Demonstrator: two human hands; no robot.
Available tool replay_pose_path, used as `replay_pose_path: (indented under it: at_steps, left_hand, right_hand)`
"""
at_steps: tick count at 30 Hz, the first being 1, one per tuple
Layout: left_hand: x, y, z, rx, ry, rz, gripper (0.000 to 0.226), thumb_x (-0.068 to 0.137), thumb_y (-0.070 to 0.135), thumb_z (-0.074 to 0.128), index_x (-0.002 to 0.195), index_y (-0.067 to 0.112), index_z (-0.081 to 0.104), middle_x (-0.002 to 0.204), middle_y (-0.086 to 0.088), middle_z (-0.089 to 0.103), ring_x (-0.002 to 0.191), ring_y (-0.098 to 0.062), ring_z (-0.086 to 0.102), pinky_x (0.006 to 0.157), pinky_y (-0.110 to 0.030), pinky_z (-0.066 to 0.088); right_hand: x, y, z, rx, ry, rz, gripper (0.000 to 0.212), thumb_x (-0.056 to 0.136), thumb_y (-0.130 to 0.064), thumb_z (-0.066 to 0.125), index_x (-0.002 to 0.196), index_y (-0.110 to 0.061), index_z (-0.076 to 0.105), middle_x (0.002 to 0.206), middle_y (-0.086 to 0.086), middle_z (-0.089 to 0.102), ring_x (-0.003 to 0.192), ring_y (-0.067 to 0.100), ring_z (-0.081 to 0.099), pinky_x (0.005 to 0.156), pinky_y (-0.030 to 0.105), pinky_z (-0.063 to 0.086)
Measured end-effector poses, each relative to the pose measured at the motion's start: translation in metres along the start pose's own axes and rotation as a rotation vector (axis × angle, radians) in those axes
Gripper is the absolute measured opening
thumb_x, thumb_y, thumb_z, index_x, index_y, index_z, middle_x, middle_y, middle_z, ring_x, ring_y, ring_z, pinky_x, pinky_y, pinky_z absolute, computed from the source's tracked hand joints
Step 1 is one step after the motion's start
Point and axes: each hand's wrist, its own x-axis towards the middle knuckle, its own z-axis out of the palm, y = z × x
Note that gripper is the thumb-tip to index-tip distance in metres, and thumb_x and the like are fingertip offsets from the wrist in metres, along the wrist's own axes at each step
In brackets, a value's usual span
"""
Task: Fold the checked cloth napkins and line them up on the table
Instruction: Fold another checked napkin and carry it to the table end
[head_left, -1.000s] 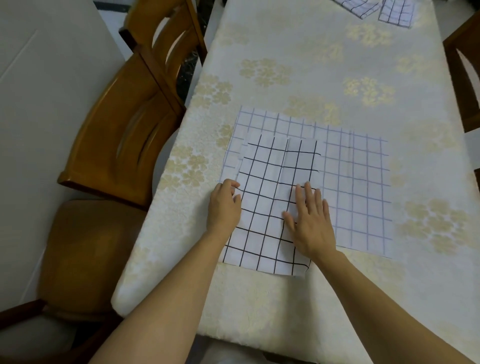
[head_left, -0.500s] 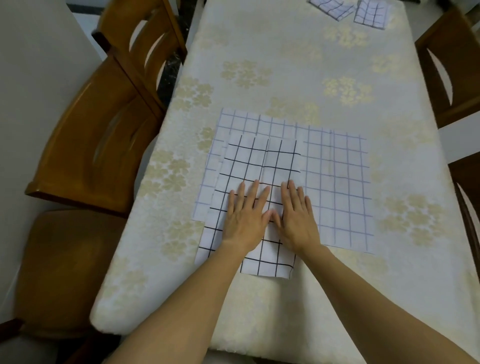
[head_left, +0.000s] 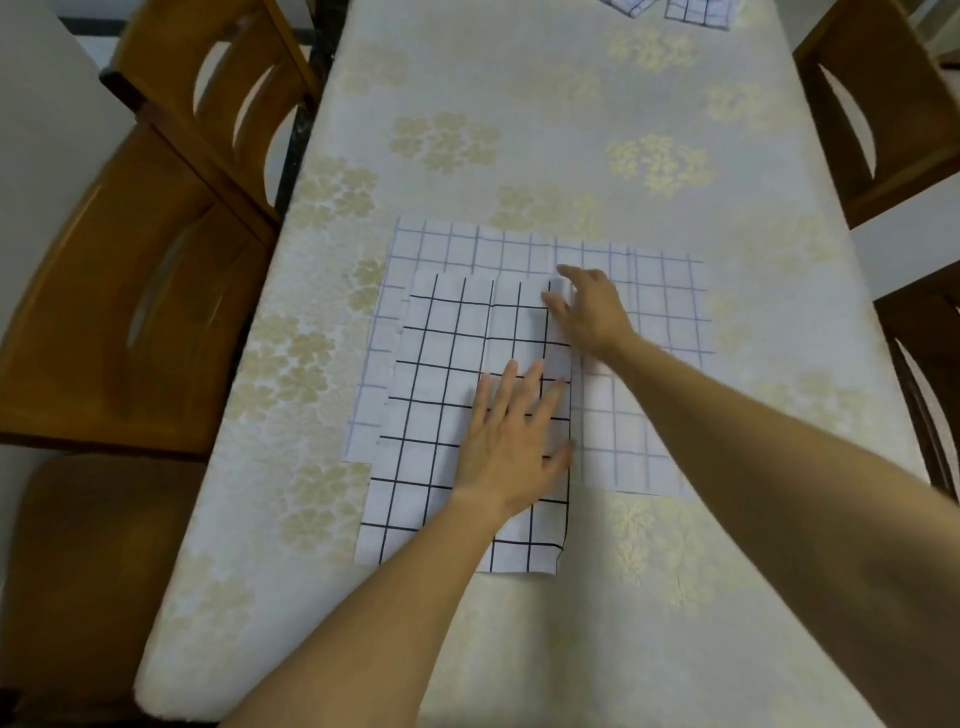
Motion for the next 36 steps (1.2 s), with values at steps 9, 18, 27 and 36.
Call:
replay_pose_path:
  at_steps: [9,18,27,36]
  left_hand:
    - [0.001,-0.003,0.015,0.098,-0.089,-0.032,0.084,0.091,0.082,0.019,0.161,0.040,-0.004,0.170,0.002,-0.016,0.155,-0.028,-0.019,0.123,-0.057,-0.008]
    - [0.001,-0.005,0.014,0.091,-0.086,-0.020,0.084,0.089,0.087,0.015,0.159,0.047,-0.005,0.169,0.001,-0.019,0.155,-0.030,-0.021,0.123,-0.058,-0.008]
    - [-0.005,0.013,0.003,0.029,0.030,-0.042,0.094,0.089,0.078,0.036,0.163,0.025,0.010,0.171,0.000,0.000,0.157,-0.027,-0.011,0.124,-0.058,-0.007]
    - [-0.012,0.043,0.002,-0.058,0.006,-0.169,0.084,0.098,0.053,0.045,0.163,0.022,0.001,0.171,-0.003,0.002,0.157,-0.029,-0.004,0.125,-0.055,-0.006]
  right_hand:
    - [0.029,0.015,-0.006,0.031,0.021,0.142,0.052,0.083,-0.046,0.079,0.122,-0.019,0.058,0.125,0.009,0.052,0.107,0.029,0.058,0.090,0.046,0.055]
    - [-0.016,0.009,-0.001,0.310,0.013,0.343,0.047,0.088,-0.043,0.075,0.103,0.001,0.065,0.083,0.011,0.068,0.072,0.022,0.064,0.076,0.046,0.061]
    - [-0.043,0.006,-0.013,0.642,0.035,0.416,0.026,0.086,-0.025,0.081,0.080,-0.014,0.059,0.058,0.004,0.058,0.042,0.013,0.054,0.042,0.022,0.046]
    - [-0.083,0.023,-0.024,1.079,0.242,0.701,0.026,0.095,-0.028,0.069,0.079,-0.012,0.057,0.062,0.007,0.061,0.050,0.014,0.057,0.043,0.022,0.037]
